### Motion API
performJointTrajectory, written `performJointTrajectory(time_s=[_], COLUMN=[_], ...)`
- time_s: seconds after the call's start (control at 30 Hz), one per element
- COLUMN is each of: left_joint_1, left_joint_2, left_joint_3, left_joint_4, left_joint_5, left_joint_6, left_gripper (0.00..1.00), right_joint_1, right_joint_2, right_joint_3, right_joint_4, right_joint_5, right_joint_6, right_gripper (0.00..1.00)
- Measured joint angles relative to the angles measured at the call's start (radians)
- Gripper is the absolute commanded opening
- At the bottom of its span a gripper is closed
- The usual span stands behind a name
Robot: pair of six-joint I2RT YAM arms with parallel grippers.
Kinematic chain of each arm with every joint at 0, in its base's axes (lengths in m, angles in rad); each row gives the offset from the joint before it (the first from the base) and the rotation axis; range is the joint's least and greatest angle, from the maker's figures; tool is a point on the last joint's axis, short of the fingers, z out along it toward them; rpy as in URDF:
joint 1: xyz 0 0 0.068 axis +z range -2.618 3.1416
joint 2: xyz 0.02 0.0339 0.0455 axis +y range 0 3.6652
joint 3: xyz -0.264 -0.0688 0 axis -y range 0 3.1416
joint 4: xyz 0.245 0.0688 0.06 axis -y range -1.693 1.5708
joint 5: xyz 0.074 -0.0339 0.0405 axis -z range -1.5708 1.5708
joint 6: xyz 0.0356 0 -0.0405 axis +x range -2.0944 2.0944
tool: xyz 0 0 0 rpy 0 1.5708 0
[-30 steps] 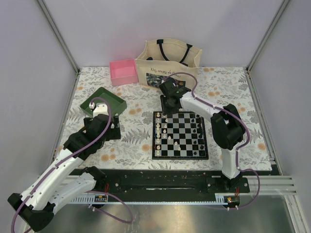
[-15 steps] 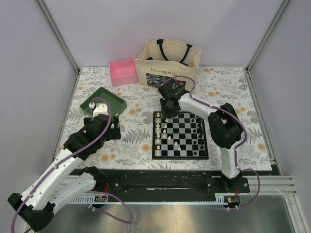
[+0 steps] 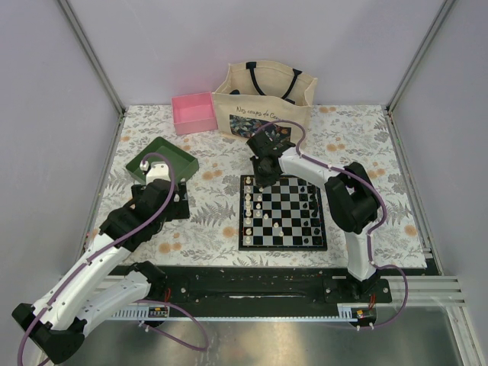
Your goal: Set up the chess pieces on the board
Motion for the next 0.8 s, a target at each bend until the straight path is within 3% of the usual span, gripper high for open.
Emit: performJointTrajectory(time_s=[0.17,0.8], left_joint_1=[0.000,0.000], left_joint_2=[0.000,0.000], left_joint_3=[0.000,0.000], left_joint_4=[0.000,0.000], left_joint_5=[0.000,0.000], left_joint_6=[0.000,0.000], left_gripper=[0.99,0.99], right_joint_1=[0.001,0.027], right_joint_2=[0.010,0.019], right_joint_3=[0.000,0.007], right_joint_4=[-0.002,-0.009], right_joint_5=[0.000,0.001], right_joint_6=[0.001,0.005], right_gripper=[0.24,0.23])
